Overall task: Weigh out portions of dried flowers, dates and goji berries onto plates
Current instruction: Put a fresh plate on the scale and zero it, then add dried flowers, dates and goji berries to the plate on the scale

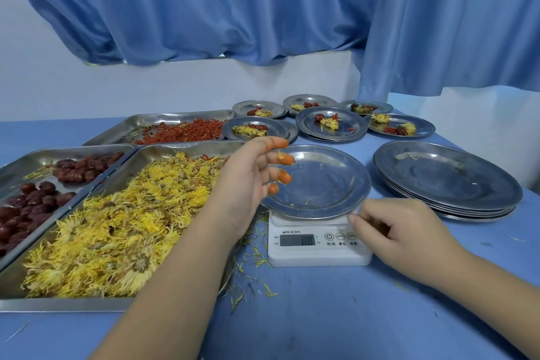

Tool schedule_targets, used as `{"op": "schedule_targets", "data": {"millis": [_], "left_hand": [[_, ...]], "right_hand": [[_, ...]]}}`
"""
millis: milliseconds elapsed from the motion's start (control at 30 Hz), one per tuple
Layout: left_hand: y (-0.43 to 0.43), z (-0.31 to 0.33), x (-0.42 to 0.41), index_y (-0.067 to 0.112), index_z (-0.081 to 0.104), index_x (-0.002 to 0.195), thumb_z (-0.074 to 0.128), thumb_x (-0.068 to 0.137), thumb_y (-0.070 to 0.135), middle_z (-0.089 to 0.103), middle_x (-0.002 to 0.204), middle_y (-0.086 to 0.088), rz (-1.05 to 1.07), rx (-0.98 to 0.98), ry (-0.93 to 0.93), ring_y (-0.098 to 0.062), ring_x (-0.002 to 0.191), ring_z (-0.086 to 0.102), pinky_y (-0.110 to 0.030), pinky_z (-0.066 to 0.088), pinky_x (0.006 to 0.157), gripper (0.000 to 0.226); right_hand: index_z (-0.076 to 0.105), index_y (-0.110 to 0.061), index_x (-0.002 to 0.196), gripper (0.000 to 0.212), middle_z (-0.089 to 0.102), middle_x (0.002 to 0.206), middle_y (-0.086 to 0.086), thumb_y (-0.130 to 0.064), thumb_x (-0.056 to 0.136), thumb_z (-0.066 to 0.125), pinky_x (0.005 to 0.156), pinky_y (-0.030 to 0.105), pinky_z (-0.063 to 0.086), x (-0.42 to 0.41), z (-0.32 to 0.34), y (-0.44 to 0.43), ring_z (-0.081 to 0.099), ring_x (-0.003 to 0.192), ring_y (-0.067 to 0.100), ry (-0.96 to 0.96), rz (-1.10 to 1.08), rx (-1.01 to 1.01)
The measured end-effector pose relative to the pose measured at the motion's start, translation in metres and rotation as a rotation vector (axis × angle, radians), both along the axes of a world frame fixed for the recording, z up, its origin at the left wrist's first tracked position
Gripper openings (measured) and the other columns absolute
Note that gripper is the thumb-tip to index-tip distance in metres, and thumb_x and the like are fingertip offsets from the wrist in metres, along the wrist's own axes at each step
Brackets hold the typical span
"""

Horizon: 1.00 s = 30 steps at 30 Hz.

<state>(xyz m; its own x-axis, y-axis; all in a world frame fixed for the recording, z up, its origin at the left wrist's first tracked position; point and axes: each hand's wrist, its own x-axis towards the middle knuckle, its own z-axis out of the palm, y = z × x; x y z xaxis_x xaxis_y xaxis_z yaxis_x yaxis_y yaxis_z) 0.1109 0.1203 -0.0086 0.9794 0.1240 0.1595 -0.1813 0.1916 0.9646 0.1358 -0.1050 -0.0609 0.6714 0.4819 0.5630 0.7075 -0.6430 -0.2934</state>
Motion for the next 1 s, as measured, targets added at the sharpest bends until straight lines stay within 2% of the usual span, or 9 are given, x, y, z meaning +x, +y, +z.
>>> {"op": "schedule_targets", "data": {"millis": [100,300,367,500,667,733,833,900,1000], "left_hand": [[-0.002,-0.001,0.000,0.015,0.064,0.098,0.054,0.077,0.031,0.066,0.077,-0.002,0.024,0.110,-0.025,-0.015,0.059,0.057,-0.027,0.035,0.056,0.028],[-0.005,-0.008,-0.002,0.024,0.068,0.094,0.054,0.080,0.035,0.069,0.080,0.005,0.001,0.227,-0.071,-0.013,0.065,0.061,-0.026,0.040,0.059,0.022],[-0.003,-0.006,-0.002,0.025,0.068,0.095,0.056,0.084,0.033,0.070,0.081,0.006,0.010,0.289,-0.047,-0.013,0.066,0.063,-0.025,0.041,0.058,0.019],[0.018,0.002,-0.006,0.028,0.069,0.096,0.053,0.095,0.027,0.072,0.085,0.009,0.126,0.459,-0.008,-0.010,0.069,0.066,-0.023,0.043,0.060,0.016],[0.066,0.023,-0.017,0.035,0.066,0.097,0.050,0.097,0.035,0.072,0.089,0.018,0.229,0.891,0.052,-0.001,0.069,0.067,-0.021,0.045,0.062,0.016],[0.085,0.033,-0.022,0.035,0.065,0.101,0.050,0.096,0.039,0.070,0.090,0.019,0.179,1.128,0.127,0.003,0.072,0.066,-0.018,0.046,0.066,0.016],[0.105,0.043,-0.027,0.035,0.066,0.107,0.057,0.093,0.038,0.065,0.102,0.021,0.016,1.463,0.284,0.005,0.091,0.060,-0.022,0.046,0.084,0.017],[0.110,0.045,-0.027,0.033,0.065,0.112,0.061,0.092,0.038,0.062,0.112,0.014,-0.035,1.594,0.364,-0.002,0.103,0.057,-0.027,0.046,0.092,0.022],[0.107,0.041,-0.023,0.030,0.064,0.117,0.064,0.090,0.040,0.062,0.115,0.008,-0.050,1.652,0.386,-0.011,0.108,0.057,-0.037,0.047,0.098,0.029]], "right_hand": [[0.030,-0.022,0.052,0.050,0.029,0.045,-0.006,-0.021,0.086,0.066,0.046,0.020,0.027,-0.005,0.010,0.011,0.031,0.045,0.010,-0.011,0.039,0.149],[0.021,-0.019,0.050,0.052,0.026,0.045,-0.002,-0.022,0.082,0.062,0.047,0.027,0.024,-0.003,0.029,0.060,0.027,0.046,0.012,0.080,-0.017,0.383],[0.021,-0.020,0.050,0.054,0.022,0.043,-0.001,-0.019,0.084,0.063,0.045,0.031,0.026,-0.008,0.023,0.065,0.024,0.044,0.013,0.056,-0.004,0.345],[0.017,-0.022,0.052,0.050,0.016,0.044,-0.008,-0.026,0.078,0.060,0.040,0.029,0.030,-0.022,0.001,0.060,0.024,0.042,0.015,-0.086,0.058,0.103],[0.015,-0.022,0.051,0.060,0.017,0.042,-0.006,-0.021,0.081,0.068,0.042,0.028,0.027,-0.013,0.001,0.059,0.024,0.042,0.016,-0.049,0.032,0.164],[0.016,-0.021,0.051,0.059,0.018,0.042,-0.004,-0.020,0.080,0.068,0.043,0.029,0.027,-0.010,0.003,0.060,0.024,0.042,0.016,-0.027,0.033,0.183],[0.019,-0.019,0.051,0.056,0.021,0.042,-0.003,-0.023,0.081,0.066,0.044,0.031,0.028,-0.012,0.000,0.059,0.027,0.043,0.016,0.004,0.034,0.135],[0.019,-0.019,0.051,0.057,0.021,0.042,-0.003,-0.024,0.081,0.067,0.044,0.031,0.029,-0.014,0.000,0.059,0.027,0.043,0.016,-0.001,0.036,0.119],[0.018,-0.020,0.052,0.057,0.020,0.042,-0.004,-0.022,0.081,0.067,0.043,0.029,0.026,-0.017,0.003,0.058,0.025,0.042,0.015,-0.027,0.048,0.138]]}}
